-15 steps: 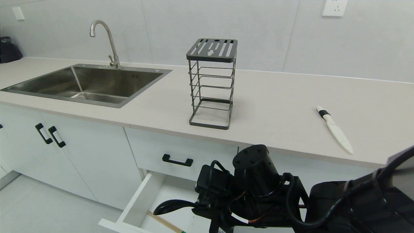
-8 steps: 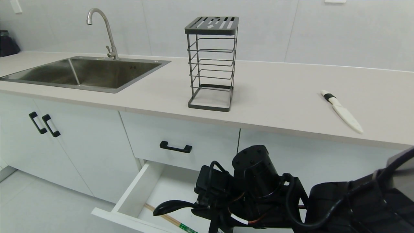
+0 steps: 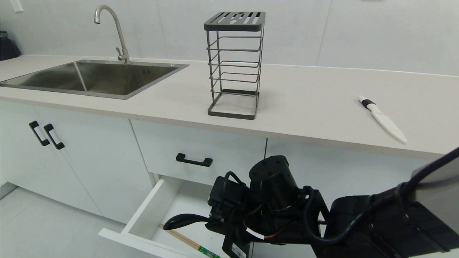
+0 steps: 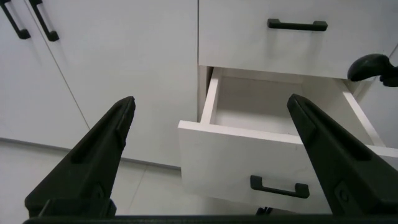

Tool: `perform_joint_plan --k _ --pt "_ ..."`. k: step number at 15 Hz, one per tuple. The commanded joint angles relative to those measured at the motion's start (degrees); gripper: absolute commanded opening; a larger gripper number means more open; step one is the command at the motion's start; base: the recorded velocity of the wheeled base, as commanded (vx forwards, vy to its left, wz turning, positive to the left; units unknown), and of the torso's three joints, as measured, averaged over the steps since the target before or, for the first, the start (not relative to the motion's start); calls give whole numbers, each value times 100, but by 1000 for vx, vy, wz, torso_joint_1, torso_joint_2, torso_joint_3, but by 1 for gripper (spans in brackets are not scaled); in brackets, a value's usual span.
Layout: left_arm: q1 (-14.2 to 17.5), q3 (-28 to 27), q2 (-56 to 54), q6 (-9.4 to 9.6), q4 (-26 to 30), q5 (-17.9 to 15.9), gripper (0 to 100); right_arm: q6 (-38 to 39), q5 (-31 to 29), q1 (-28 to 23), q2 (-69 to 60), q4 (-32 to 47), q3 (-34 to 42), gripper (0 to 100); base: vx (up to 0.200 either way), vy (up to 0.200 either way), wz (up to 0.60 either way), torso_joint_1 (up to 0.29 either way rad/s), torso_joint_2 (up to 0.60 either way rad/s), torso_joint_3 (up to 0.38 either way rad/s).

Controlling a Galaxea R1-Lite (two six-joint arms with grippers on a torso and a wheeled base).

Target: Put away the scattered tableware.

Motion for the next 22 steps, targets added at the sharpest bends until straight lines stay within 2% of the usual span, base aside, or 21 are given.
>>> perform_joint_plan --k 1,9,12,14,22 --pt "0 0 7 0 -1 -1 100 -12 1 5 369 -1 -240 0 0 0 0 0 0 0" --pt "0 0 7 0 -1 -1 100 6 -96 -57 1195 -10 -891 0 0 0 0 0 0 0" --pt "0 0 7 0 -1 -1 100 32 -448 -127 1573 -1 -1040 0 0 0 0 0 0 0" --pt "0 0 7 0 -1 -1 100 41 -474 -136 1714 8 -1154 0 0 0 0 0 0 0" --pt "0 0 7 0 -1 -1 100 23 -658 -215 2338 289 -2183 0 0 0 0 0 0 0"
